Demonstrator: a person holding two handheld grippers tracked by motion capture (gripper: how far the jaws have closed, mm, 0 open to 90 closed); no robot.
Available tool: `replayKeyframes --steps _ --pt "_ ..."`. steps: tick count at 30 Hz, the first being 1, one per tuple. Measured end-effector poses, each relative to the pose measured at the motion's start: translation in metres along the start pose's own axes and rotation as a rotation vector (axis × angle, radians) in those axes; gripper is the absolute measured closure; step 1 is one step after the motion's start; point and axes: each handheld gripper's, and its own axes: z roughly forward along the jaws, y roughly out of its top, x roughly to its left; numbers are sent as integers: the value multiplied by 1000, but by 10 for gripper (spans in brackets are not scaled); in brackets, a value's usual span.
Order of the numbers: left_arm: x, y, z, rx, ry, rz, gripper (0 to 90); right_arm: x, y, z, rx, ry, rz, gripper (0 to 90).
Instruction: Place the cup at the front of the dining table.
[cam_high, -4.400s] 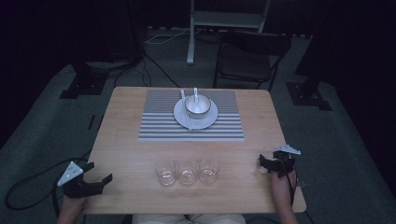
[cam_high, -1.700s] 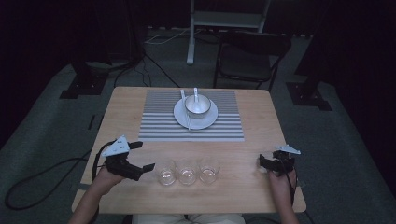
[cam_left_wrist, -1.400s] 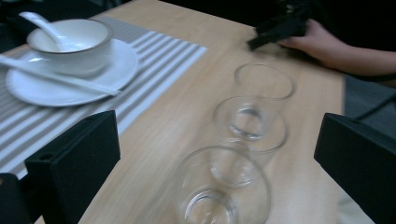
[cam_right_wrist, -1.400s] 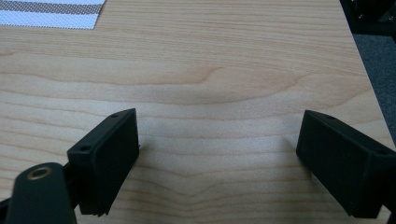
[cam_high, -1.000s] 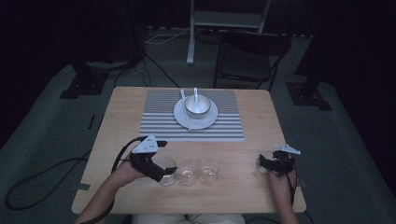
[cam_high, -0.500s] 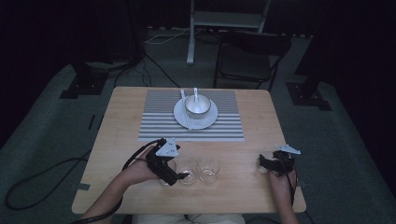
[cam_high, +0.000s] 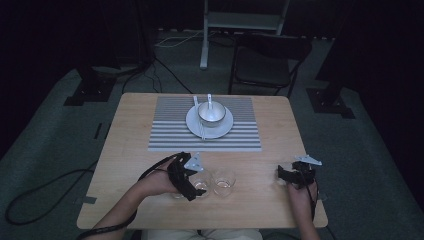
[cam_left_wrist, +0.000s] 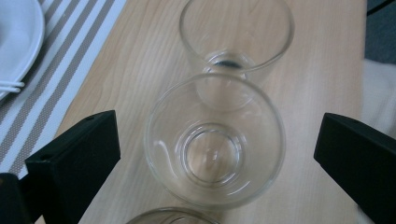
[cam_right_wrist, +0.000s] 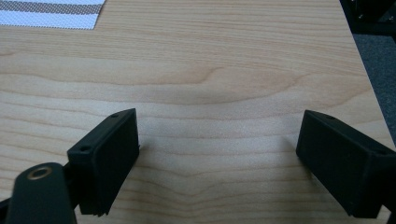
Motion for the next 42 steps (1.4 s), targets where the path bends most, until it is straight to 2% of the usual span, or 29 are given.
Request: replayKeyframes --steps 3,5,6,11,14,15,20,21,22,23,26,34,39,42 --pt "0 0 4 17 12 -1 19 0 0 0 0 0 0 126" --pt "-1 1 7 22 -2 9 23 0 0 0 0 0 0 126" --pt "-2 2 8 22 19 13 23 0 0 0 0 0 0 126" --pt "1 2 12 31 13 6 51 0 0 0 0 0 0 125" --pt "1 2 16 57 22 2 52 0 0 0 0 0 0 125" --pt "1 2 19 79 37 6 76 0 0 0 0 0 0 126" --pt "3 2 21 88 30 -13 83 0 0 0 0 0 0 126" --pt "3 1 23 102 32 -16 83 0 0 0 0 0 0 125" --pt "2 2 25 125 32 -4 122 0 0 0 0 0 0 126" --pt "2 2 25 135 32 -3 123 0 0 0 0 0 0 126" --pt "1 1 27 149 21 8 167 0 0 0 0 0 0 125" --pt "1 1 26 141 19 -1 182 0 0 0 0 0 0 126" --pt "0 0 26 134 0 23 183 0 0 0 0 0 0 126" --pt "-1 0 25 129 8 31 183 0 0 0 0 0 0 126"
